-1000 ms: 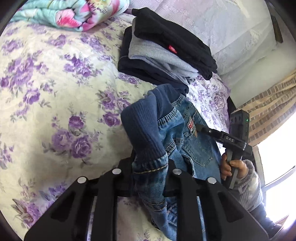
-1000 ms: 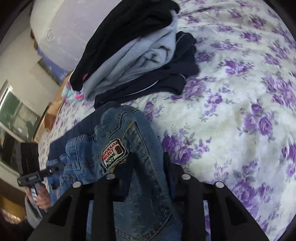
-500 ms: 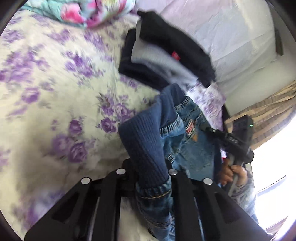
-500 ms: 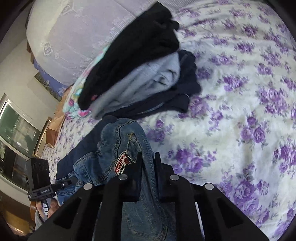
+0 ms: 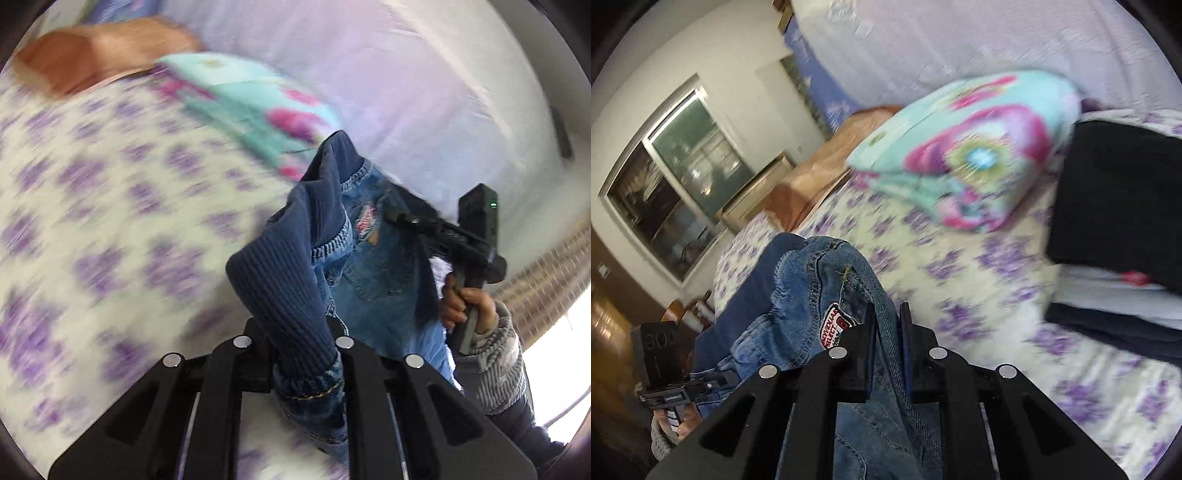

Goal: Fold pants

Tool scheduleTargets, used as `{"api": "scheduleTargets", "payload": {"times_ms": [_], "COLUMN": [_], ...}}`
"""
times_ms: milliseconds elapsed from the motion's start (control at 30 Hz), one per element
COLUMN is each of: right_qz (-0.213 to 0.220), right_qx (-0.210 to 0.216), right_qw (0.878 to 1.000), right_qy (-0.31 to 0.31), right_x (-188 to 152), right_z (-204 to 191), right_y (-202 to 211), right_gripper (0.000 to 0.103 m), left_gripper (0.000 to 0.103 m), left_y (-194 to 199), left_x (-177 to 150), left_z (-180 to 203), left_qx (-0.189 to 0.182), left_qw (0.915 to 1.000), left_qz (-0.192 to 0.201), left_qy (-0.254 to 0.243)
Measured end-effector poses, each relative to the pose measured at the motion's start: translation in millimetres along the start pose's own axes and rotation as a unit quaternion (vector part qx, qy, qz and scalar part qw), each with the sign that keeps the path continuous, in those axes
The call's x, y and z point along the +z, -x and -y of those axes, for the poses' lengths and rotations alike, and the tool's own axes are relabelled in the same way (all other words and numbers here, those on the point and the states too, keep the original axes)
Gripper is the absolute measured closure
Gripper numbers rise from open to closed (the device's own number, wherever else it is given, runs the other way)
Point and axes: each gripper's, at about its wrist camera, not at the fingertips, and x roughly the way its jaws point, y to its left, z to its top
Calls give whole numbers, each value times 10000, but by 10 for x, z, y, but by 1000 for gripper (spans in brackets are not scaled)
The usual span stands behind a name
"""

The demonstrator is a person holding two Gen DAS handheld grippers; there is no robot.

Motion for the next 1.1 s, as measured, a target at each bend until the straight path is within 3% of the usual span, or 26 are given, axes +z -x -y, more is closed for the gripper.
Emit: {"api": "scheduleTargets", "payload": {"times_ms": [100, 133, 167, 267, 333, 433, 467, 600, 700, 767, 867, 900, 933, 1000, 1100], "right_qz": [184, 321, 506, 948, 1300, 1614, 1707, 2081, 2352, 2440, 2537, 2619, 2703, 2921, 3273], "right_qx": [-90, -255, -431, -802, -1202, -2007, -2298, -2746, -2475, -2098, -1678, -1507, -1369, -1078, -765], "right_qw": [9998, 9992, 9978, 9908, 9795, 9536, 9398, 8889, 8655, 8644, 8645, 8624, 8569, 8432, 8415], "right_qy": [25, 2, -80, -540, -965, -1558, -1866, -3020, -3665, -3864, -4001, -4062, -4170, -4383, -4230], "right_x": [-171, -245, -336, -738, -1211, -2173, -2599, -3840, -4447, -4578, -4546, -4499, -4464, -4438, -4397], "right_z": [-31, -1, 42, 199, 300, 356, 370, 361, 321, 334, 565, 678, 797, 932, 835], "right_y": [79, 246, 473, 1208, 1789, 2519, 2761, 3245, 3328, 3168, 2948, 2842, 2751, 2659, 2813], "right_gripper": [78, 66, 62, 61, 58, 54, 54, 52, 52, 54, 64, 73, 83, 95, 97], "left_gripper": [92, 92, 92, 92, 92, 92, 92, 92, 92, 92, 92, 92, 92, 92, 92], "left_y": [-27, -66, -113, -184, -197, -187, -150, -15, 18, 37, 68, 70, 70, 87, 243], "left_x": [-98, -114, -132, -53, -38, -22, -41, -89, -86, -89, -117, -123, -124, -129, -140], "left_z": [-327, -384, -390, -468, -483, -453, -457, -341, -286, -262, -267, -278, -293, -308, -243], "left_qx": [55, 65, 28, -282, -407, -655, -716, -811, -837, -827, -803, -807, -821, -881, -1087], "left_qw": [9992, 9990, 9989, 9978, 9973, 9961, 9957, 9956, 9955, 9956, 9956, 9954, 9950, 9938, 9913], "left_qz": [-189, -207, -195, -134, -92, -36, -30, 24, 44, 43, 31, 28, 24, 31, 123], "left_qy": [348, 385, 416, 581, 599, 590, 587, 476, 454, 444, 472, 507, 565, 671, 729]}}
